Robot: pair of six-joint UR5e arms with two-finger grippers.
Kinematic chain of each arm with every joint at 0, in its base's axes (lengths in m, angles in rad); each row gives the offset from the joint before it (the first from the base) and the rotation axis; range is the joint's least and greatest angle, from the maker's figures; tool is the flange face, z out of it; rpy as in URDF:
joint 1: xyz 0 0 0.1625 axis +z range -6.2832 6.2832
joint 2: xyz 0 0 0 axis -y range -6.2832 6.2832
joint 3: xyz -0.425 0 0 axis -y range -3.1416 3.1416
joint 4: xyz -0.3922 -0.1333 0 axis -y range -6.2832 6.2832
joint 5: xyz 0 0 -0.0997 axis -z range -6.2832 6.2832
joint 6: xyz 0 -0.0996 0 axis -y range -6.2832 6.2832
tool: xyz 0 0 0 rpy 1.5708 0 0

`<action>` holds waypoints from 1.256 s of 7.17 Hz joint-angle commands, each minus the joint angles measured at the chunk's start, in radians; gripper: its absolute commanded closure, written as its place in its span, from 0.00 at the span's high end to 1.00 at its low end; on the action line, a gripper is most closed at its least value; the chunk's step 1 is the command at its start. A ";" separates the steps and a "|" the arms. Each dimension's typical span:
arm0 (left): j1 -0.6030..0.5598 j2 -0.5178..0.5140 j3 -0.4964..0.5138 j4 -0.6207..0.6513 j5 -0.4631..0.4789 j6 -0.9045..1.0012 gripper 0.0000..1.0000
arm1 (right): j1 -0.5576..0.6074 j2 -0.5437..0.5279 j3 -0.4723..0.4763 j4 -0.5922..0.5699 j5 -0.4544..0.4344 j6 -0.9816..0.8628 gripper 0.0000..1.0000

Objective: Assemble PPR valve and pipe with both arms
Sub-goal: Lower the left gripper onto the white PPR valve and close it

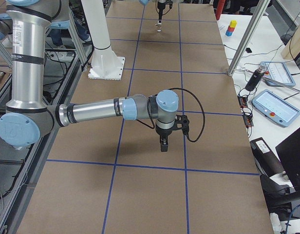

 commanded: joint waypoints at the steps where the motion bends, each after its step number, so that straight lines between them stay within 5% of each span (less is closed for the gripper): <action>1: 0.007 -0.002 0.021 -0.003 -0.006 0.003 0.95 | 0.000 0.001 -0.002 0.000 0.000 0.000 1.00; 3: 0.007 -0.002 0.032 -0.003 -0.011 0.003 0.93 | 0.000 0.000 0.000 0.000 0.000 0.000 1.00; 5: 0.007 -0.002 0.031 -0.001 -0.012 0.003 0.80 | 0.000 0.000 0.000 -0.002 0.000 0.000 1.00; 6: 0.009 -0.002 0.031 -0.001 -0.012 0.000 0.66 | 0.000 0.000 0.000 0.000 0.000 0.000 1.00; 9: 0.009 -0.011 0.028 0.011 -0.015 -0.005 0.00 | 0.000 0.000 0.000 0.000 0.000 0.000 1.00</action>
